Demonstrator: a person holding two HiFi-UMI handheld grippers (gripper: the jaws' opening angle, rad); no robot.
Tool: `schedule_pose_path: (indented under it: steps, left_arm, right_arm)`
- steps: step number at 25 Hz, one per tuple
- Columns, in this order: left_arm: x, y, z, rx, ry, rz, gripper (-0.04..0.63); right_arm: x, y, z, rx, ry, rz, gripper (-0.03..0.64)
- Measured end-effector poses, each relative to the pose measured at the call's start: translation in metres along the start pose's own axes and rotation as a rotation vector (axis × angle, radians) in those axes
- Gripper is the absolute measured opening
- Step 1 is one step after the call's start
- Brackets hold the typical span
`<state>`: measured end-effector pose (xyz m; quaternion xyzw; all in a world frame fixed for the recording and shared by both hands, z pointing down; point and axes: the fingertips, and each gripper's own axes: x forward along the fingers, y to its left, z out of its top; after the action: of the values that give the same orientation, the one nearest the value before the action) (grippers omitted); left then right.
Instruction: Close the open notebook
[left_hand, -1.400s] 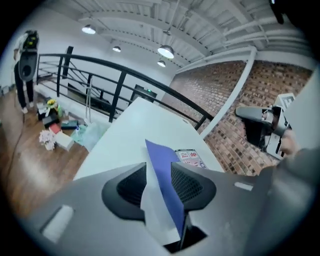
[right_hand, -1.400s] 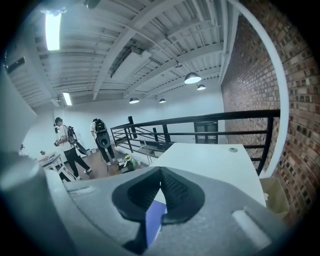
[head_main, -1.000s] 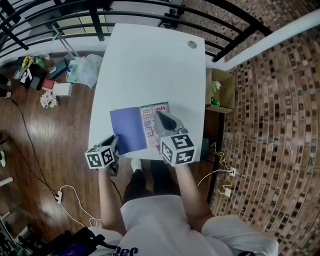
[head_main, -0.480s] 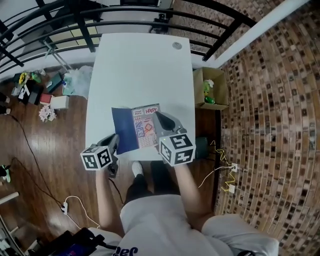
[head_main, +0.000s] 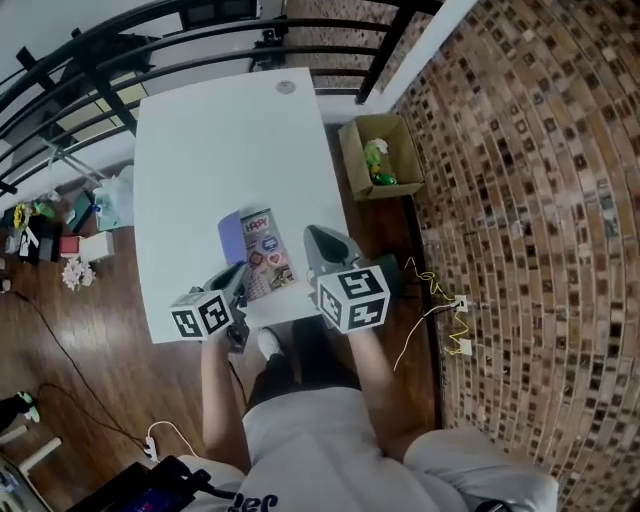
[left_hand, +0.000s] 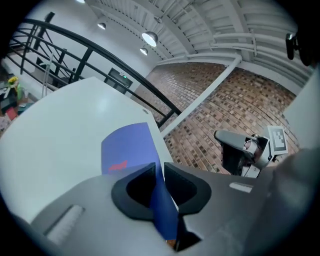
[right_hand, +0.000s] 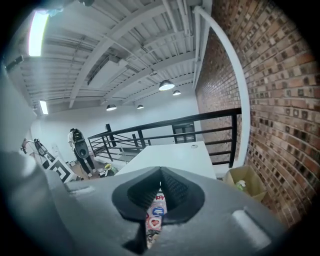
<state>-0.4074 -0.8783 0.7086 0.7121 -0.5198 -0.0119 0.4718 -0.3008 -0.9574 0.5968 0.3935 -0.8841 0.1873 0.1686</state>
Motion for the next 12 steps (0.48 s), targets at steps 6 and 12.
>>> schedule_pose_path:
  steps: [6, 12]
  left_arm:
    - [0.055, -0.017, -0.017, -0.015, 0.034, -0.021, 0.067]
    - [0.116, 0.004, -0.062, -0.034, 0.137, 0.079, 0.012]
  right_arm:
    - [-0.024, -0.044, -0.011, 0.064, -0.002, -0.087, -0.009]
    - [-0.032, -0.069, -0.024, 0.106, 0.008, -0.110, -0.009]
